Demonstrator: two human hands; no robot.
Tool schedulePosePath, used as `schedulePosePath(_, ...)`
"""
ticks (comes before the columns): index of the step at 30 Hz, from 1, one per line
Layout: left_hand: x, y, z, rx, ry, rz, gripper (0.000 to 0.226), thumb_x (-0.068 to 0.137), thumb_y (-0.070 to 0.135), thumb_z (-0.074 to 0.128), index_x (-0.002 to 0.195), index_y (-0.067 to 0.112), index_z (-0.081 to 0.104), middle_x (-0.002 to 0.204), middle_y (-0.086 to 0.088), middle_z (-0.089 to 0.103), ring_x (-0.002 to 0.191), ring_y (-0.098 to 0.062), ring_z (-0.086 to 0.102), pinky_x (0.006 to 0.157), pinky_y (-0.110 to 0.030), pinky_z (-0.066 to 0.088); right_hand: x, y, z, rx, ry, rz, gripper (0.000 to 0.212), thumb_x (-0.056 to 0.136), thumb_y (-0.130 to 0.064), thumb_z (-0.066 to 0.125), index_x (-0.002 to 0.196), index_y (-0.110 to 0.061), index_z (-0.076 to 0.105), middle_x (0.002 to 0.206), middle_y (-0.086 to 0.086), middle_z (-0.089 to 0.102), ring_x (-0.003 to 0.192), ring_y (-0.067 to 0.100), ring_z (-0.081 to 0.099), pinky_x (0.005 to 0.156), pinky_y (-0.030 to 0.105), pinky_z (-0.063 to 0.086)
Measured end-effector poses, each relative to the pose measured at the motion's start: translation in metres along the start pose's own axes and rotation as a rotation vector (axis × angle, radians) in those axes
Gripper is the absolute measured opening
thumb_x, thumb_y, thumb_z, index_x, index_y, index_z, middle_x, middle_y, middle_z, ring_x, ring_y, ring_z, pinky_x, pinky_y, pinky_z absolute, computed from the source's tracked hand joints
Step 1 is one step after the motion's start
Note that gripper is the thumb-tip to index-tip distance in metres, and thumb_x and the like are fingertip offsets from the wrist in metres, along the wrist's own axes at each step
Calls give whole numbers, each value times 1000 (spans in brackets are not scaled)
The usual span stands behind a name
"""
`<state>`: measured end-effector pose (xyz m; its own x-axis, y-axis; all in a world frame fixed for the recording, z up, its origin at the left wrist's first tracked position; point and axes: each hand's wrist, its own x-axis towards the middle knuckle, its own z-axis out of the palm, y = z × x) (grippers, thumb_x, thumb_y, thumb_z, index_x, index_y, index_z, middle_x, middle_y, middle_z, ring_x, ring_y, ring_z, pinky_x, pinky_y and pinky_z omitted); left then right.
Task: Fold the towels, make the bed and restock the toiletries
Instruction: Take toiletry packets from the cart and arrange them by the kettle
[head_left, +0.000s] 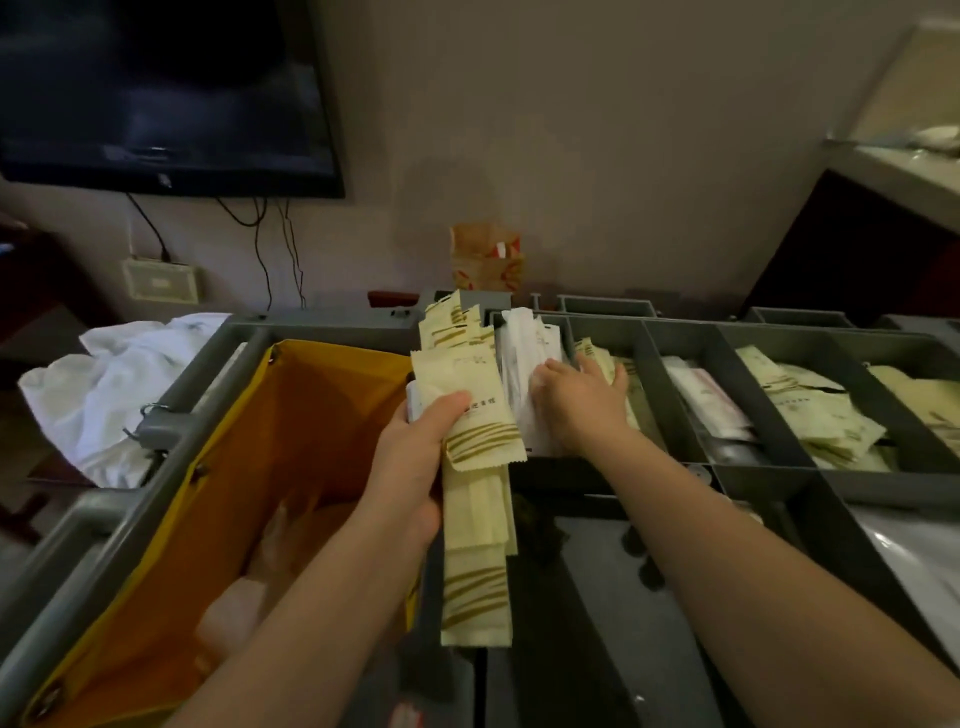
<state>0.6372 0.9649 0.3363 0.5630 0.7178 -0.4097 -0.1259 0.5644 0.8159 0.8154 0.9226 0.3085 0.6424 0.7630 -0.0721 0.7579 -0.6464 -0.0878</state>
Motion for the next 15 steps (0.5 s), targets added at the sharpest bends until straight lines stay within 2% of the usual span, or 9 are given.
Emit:
schedulePosePath(2, 0, 3, -1, 13, -19, 25, 44, 86, 20, 66, 127, 26, 52, 103, -6, 70, 87, -23, 70, 68, -41, 57, -17, -10, -16, 257, 198, 92, 33, 100, -35, 38, 129, -27, 53, 142, -5, 45, 138, 21, 31, 112, 51, 21)
schedulePosePath(3, 0, 3, 0, 15, -25, 39, 44, 86, 20, 66, 127, 26, 51, 105, -5, 69, 88, -23, 70, 71, -41, 58, -31, -15, -25, 472, 277, 118, 33, 100, -37, 38, 126, -27, 56, 133, -6, 54, 128, 18, 44, 106, 44, 34)
schedulePosePath(4, -1, 2, 1, 16, -35, 56, 43, 87, 19, 66, 126, 27, 50, 106, -4, 68, 89, -23, 69, 72, -41, 58, -48, -21, -32, 716, 304, 116, 30, 99, -39, 42, 120, -28, 59, 119, -9, 60, 113, 13, 54, 93, 35, 44)
schedulePosePath(6, -2, -1, 9, 20, -67, 90, 44, 87, 19, 66, 126, 30, 49, 107, -1, 67, 91, -21, 68, 74, -41, 58, -85, -34, -41, 1026, 250, 58, 25, 93, -43, 52, 114, -30, 58, 100, -15, 61, 93, 4, 58, 71, 20, 46)
schedulePosePath(8, -5, -5, 19, 35, -103, 102, 46, 86, 18, 67, 126, 31, 49, 105, 1, 66, 91, -21, 67, 74, -40, 57, -111, -40, -40, 1102, 210, 50, 32, 86, -43, 63, 115, -32, 54, 100, -16, 59, 91, 2, 59, 67, 18, 49)
schedulePosePath(10, -8, -12, 30, 36, -148, 74, 41, 85, 19, 68, 122, 27, 53, 102, -2, 69, 88, -22, 69, 69, -39, 58, -123, -34, -35, 1184, 260, 93, 26, 84, -34, 69, 106, -34, 56, 99, -15, 63, 90, 2, 63, 70, 22, 55)
schedulePosePath(13, -12, -22, 44, 67, -232, -11, 42, 81, 25, 71, 120, 19, 57, 99, -8, 72, 87, -26, 71, 66, -38, 57, -130, -14, -31, 1280, 355, 201, 16, 86, -24, 68, 88, -37, 59, 92, -12, 68, 86, 2, 66, 74, 25, 57)
schedulePosePath(15, -12, -31, 53, 105, -292, -40, 43, 80, 26, 70, 121, 16, 59, 99, -9, 73, 88, -26, 71, 65, -37, 57, -132, 4, -28, 1295, 388, 248, 13, 88, -22, 66, 88, -34, 61, 91, -11, 70, 84, 1, 67, 73, 24, 57)
